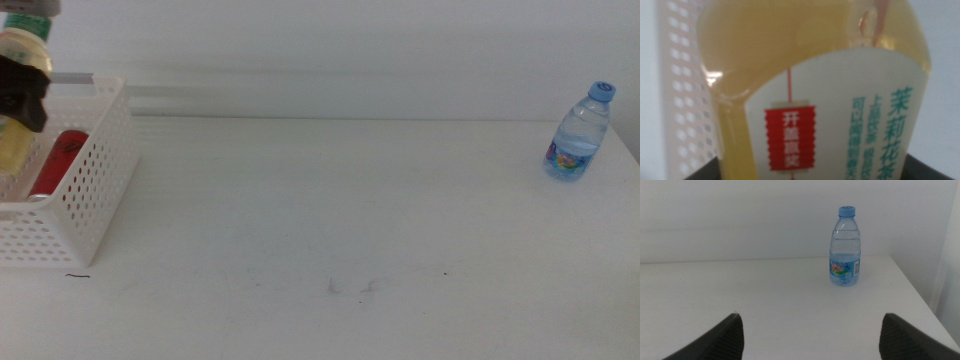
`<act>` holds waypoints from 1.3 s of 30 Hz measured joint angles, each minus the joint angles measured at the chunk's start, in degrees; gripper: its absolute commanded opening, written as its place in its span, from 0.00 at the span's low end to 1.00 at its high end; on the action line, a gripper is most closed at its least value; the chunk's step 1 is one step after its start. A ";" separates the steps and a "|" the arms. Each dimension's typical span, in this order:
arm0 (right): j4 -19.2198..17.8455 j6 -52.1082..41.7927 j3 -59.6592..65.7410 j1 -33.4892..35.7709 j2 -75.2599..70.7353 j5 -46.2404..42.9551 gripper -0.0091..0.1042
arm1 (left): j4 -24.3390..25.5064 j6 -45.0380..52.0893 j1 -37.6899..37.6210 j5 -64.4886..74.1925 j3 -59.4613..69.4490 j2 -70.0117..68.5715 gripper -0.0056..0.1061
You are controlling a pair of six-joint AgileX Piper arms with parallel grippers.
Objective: Use arms to grab the bottles and put them into the dustbin to the left of the table.
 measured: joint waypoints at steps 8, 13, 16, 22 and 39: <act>0.00 0.00 0.00 0.00 0.00 0.00 0.90 | 0.00 3.19 2.68 0.01 -6.54 12.33 0.05; 0.00 0.00 0.00 0.00 0.00 0.00 0.90 | -0.55 3.31 2.68 0.49 -6.59 17.78 0.09; 0.00 0.00 0.00 0.00 0.00 0.00 0.90 | -1.01 3.31 2.68 0.61 -6.59 19.27 0.23; 0.00 0.00 0.00 0.00 0.00 0.00 0.90 | -2.24 3.86 2.68 0.49 -6.68 19.68 0.70; 0.00 0.00 0.00 0.00 0.00 0.00 0.90 | -20.81 13.75 0.18 2.73 -7.11 -5.28 0.89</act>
